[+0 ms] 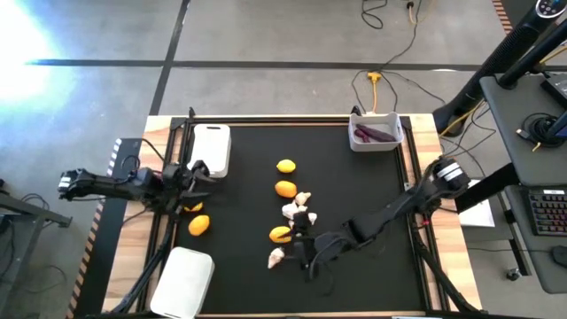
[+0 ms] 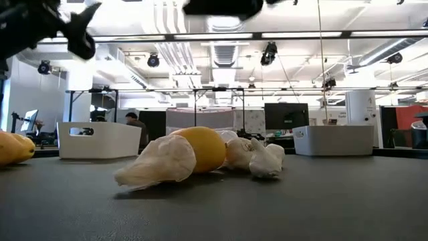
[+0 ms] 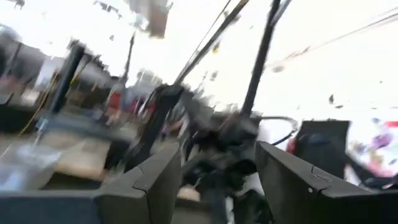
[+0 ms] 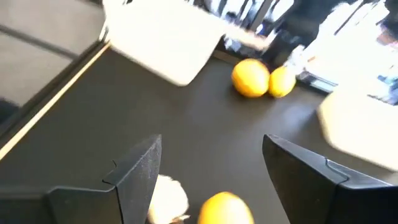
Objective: Sort produce into baskets
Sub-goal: Put the big garlic into the bottom white bin
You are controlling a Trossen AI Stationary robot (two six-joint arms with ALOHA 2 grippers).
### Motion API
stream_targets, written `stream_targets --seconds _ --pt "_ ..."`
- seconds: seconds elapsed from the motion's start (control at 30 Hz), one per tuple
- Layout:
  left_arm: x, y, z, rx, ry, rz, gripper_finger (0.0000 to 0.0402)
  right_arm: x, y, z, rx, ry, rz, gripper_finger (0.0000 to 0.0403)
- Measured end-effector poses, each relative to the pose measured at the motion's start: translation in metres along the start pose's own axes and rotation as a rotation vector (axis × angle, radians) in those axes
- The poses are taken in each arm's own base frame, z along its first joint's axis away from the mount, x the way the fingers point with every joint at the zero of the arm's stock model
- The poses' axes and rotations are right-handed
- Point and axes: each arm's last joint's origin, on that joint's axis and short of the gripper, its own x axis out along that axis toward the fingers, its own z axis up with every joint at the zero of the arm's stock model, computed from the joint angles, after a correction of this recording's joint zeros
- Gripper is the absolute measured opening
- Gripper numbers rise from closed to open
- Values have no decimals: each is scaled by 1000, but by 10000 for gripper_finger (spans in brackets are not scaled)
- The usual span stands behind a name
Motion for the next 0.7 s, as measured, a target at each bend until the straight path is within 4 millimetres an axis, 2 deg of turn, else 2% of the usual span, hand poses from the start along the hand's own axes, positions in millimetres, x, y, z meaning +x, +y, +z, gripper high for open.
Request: stream_targets --seconds 0.13,0.33,0.43,0.6,0.7 --pt "5 -4 -2 2 -12 -45 190 -12 -5 8 -11 -32 -1 266" --pt "14 -3 -11 -43 39 -34 190 -12 -6 8 -70 -30 -6 253" --pt "22 -2 -15 -56 90 -9 190 -11 -8 7 -120 -10 -73 248" --pt "40 0 -23 -59 186 26 190 -22 -17 3 -169 116 -265 243" --pt "49 3 -32 -59 287 62 190 -33 -24 -4 -107 222 -282 242"
